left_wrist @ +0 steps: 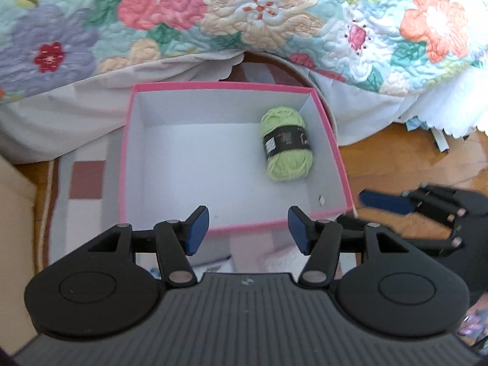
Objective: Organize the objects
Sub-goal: 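Raise the left tool out of the box and back over the rug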
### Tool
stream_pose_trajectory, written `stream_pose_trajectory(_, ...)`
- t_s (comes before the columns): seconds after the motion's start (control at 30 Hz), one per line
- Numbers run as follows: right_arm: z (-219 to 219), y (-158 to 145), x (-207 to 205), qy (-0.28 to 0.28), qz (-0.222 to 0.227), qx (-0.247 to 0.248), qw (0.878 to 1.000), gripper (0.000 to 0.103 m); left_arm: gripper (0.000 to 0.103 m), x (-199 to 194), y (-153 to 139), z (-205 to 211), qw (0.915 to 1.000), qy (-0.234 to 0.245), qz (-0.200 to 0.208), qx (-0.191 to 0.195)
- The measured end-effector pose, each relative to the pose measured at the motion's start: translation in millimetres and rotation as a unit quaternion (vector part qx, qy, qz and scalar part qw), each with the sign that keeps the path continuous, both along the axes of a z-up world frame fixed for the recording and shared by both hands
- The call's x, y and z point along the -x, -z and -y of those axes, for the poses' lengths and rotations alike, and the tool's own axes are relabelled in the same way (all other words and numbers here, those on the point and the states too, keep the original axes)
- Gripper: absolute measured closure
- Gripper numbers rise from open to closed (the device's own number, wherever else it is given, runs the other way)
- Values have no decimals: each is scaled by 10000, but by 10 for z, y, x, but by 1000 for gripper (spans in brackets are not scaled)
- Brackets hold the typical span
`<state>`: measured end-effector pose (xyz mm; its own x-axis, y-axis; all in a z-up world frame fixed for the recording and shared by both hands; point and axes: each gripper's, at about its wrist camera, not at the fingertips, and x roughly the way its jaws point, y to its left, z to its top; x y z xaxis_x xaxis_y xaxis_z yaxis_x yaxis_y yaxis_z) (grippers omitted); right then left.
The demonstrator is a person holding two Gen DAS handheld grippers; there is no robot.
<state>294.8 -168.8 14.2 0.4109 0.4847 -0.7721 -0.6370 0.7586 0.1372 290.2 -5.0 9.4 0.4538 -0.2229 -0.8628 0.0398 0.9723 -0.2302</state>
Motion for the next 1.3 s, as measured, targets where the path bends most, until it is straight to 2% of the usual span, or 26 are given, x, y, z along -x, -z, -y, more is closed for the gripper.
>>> stream_pose_trajectory(0.07, 25, -104, 62, 30, 17, 10, 10000, 53, 47, 108, -89, -25, 10000, -23, -1, -84)
stream_pose_trajectory(0.2, 83, -268, 179, 47, 13, -12, 10000, 49, 41, 329, -299, -54, 9997, 20, 144, -198)
stream_pose_trajectory(0.4, 152, -432, 412, 72, 76, 15, 9999, 40, 39, 677, -535, 4, 9975, 379, 287, -517)
stream_pose_trajectory(0.57, 169, -508, 608, 14, 44, 19, 10000, 27, 35, 955, -640, -24, 9961, 450, 353, -676)
stream_pose_trajectory(0.83, 162, -603, 883, -181, -3, 27, 9998, 24, 29, 1293, -734, -178, 9958, 384, 520, -648)
stream_pose_trajectory(1.03, 152, -657, 1068, -379, 20, 57, 9993, 23, 20, 1465, -727, -326, 9925, 249, 738, -939)
stream_pose_trajectory(1.17, 147, -670, 1175, -503, 11, 92, 9987, 14, 19, 1525, -663, -414, 9916, 202, 728, -1052)
stream_pose_trajectory(1.3, 132, -693, 1289, -626, 27, 87, 9980, 12, 16, 1592, -593, -395, 9890, 308, 692, -1274)
